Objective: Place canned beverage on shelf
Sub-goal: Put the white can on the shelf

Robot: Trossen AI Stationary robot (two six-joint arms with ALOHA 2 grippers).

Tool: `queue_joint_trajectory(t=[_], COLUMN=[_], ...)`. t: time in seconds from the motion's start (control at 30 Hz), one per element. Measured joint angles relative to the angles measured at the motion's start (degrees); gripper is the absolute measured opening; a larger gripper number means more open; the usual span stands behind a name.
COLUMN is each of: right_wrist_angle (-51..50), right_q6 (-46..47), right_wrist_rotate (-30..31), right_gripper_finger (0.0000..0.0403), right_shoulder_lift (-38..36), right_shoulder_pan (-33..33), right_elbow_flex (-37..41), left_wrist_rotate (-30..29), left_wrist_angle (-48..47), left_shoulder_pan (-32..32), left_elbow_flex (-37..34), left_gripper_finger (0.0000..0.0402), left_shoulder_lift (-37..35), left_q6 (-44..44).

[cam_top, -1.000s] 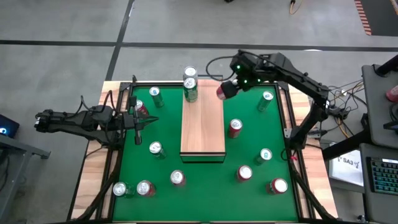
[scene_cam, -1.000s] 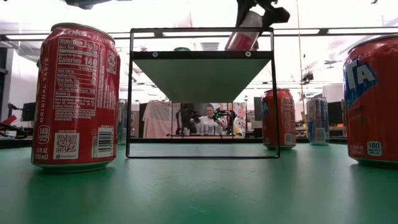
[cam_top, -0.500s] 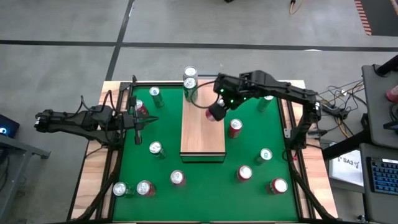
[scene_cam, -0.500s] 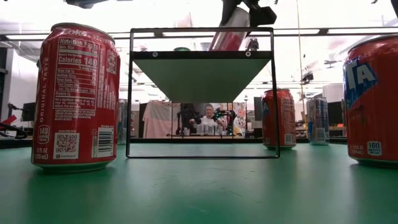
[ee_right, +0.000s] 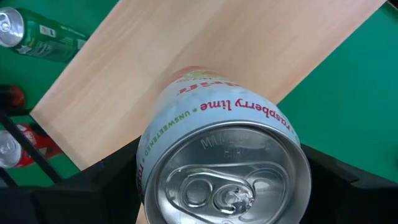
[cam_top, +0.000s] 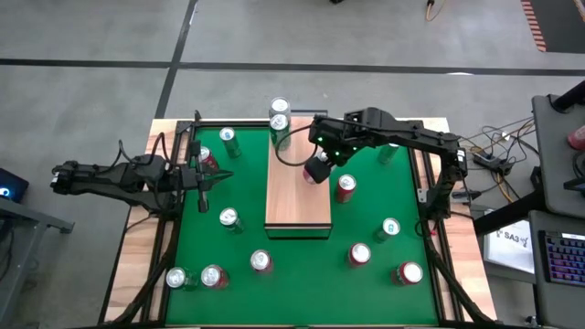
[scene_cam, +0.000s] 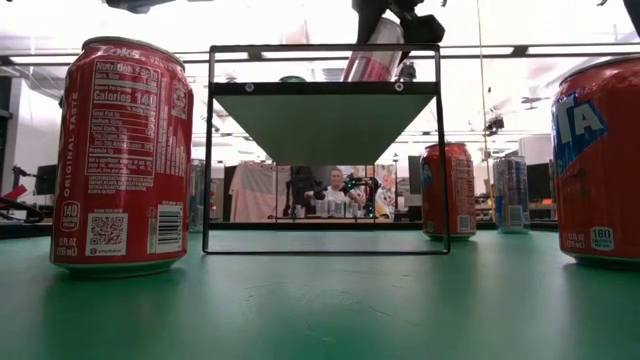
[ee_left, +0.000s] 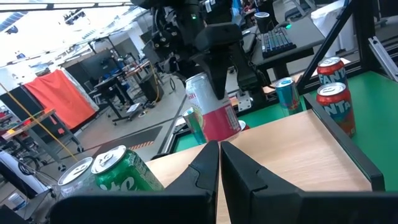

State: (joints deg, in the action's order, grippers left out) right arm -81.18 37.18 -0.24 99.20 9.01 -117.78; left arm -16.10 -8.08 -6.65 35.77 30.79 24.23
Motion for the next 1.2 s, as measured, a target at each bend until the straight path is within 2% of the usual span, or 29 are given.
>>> queue_joint_trajectory(t=[0.63, 0.93, 1.2], right_wrist_angle=[-0.6, 1.8, 2.7], right_q6=[-0.2, -0.1, -0.1], right_wrist_rotate=[0.9, 0.9, 1.9], right_gripper_finger=[0.0300, 0.0351, 0.0359], right_shoulder_lift=[4.3, 4.8, 4.6], right_shoulder_pan=[-1.5, -1.5, -1.5], right_elbow_flex=[-0.1, 0.1, 0.0], left_wrist_rotate=[0.0, 0.0, 0.0], left_wrist_angle=[-0.1, -0.1, -0.1], left_shoulder_pan=[0.0, 0.0, 0.0], left_elbow_flex=[0.0, 0.0, 0.0], left_gripper_finger=[0.0000, 0.0000, 0.0000], left_shoulder_lift=[0.0, 0.0, 0.0], left_q6=[0.6, 0.6, 0.6])
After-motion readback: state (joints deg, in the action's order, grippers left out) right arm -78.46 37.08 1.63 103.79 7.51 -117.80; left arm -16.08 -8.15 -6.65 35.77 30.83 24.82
